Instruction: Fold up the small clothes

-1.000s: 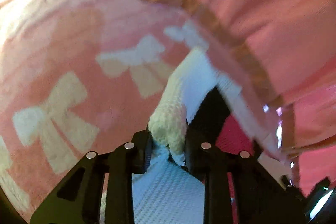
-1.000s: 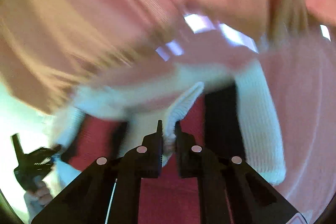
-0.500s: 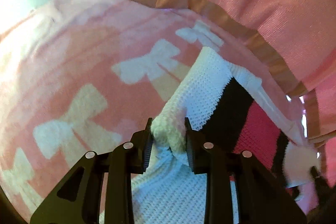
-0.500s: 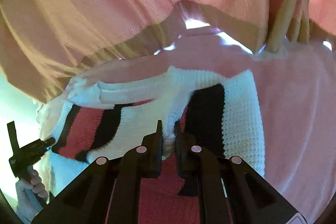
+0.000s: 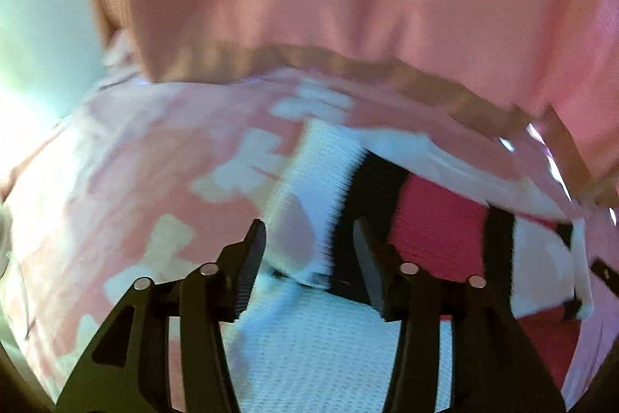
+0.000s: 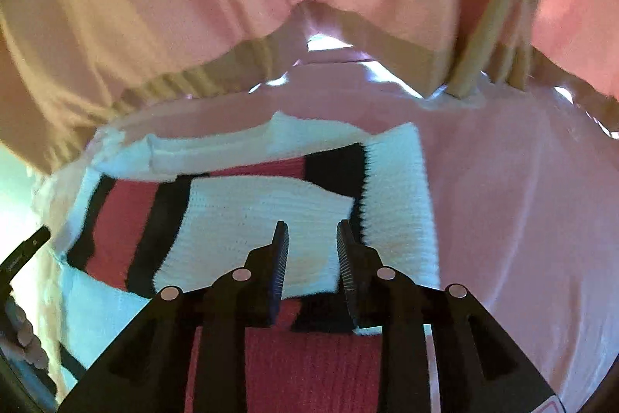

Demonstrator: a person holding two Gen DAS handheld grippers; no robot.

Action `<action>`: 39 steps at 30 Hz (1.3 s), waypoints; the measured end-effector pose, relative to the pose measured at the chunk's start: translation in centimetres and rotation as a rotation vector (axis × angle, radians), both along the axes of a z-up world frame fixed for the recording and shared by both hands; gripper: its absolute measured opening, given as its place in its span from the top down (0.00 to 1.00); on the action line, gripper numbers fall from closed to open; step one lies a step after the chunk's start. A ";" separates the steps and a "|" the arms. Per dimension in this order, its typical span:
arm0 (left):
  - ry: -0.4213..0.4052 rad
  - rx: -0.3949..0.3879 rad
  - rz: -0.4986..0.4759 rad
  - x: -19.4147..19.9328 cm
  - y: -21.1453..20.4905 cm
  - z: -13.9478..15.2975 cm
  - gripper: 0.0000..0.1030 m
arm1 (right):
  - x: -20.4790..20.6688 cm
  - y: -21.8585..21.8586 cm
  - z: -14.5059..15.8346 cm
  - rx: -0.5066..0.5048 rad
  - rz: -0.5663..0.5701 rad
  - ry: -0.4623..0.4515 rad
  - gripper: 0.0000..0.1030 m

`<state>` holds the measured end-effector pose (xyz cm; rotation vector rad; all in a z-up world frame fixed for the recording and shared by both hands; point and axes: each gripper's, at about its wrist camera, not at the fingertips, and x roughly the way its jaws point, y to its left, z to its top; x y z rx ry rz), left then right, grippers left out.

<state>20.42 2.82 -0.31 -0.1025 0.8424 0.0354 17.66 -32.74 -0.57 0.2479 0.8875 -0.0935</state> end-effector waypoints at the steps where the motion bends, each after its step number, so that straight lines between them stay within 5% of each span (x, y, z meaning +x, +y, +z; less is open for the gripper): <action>1: 0.024 0.011 -0.027 0.6 -0.7 -0.8 0.55 | 1.0 0.1 -0.5 -0.010 0.006 0.008 0.74; 3: 0.054 0.070 -0.035 1.9 -1.5 -2.3 0.55 | 2.2 -0.3 -0.9 -0.018 -0.011 0.011 0.72; 5: 0.077 0.117 -0.019 2.9 -1.4 -3.4 0.55 | 3.4 -1.3 -2.1 0.014 -0.033 0.033 0.47; 7: 0.104 0.096 0.002 3.8 -0.7 -4.1 0.55 | 4.4 -1.7 -3.5 0.015 -0.047 0.060 0.45; 9: 0.104 0.101 0.015 4.3 -0.5 -4.4 0.55 | 5.1 -1.5 -4.9 0.034 -0.006 0.087 0.63; 11: 0.087 0.159 0.010 4.5 -1.0 -4.5 0.55 | 5.3 -1.0 -4.2 0.044 0.037 0.065 0.93; 16: 0.059 0.257 -0.006 4.7 -1.9 -5.0 0.54 | 4.7 -0.5 0.1 -0.010 0.061 -0.086 0.94; 20: 0.052 0.244 -0.016 4.6 -1.9 -4.9 0.54 | 5.5 -2.1 -5.5 -0.020 0.032 0.059 0.91; 26: -0.034 0.128 -0.039 2.0 -1.8 -0.7 0.51 | -0.2 -3.3 0.6 -0.007 -0.011 -0.039 0.83; 29: -0.035 0.112 -0.087 -0.5 -2.0 0.3 0.48 | -3.3 -3.8 1.2 0.006 -0.008 -0.032 0.84; 31: -0.022 0.129 -0.111 -1.5 -2.4 -0.1 0.47 | -3.7 -3.6 -0.7 0.022 0.017 0.046 0.95; 35: 0.050 0.168 -0.106 -1.8 -2.1 -2.6 0.45 | -3.9 -5.6 -5.6 0.025 -0.047 0.177 1.00; 39: 0.083 0.195 -0.035 -1.6 -0.3 -5.1 0.45 | -5.4 -5.8 -3.6 0.068 -0.068 0.131 1.00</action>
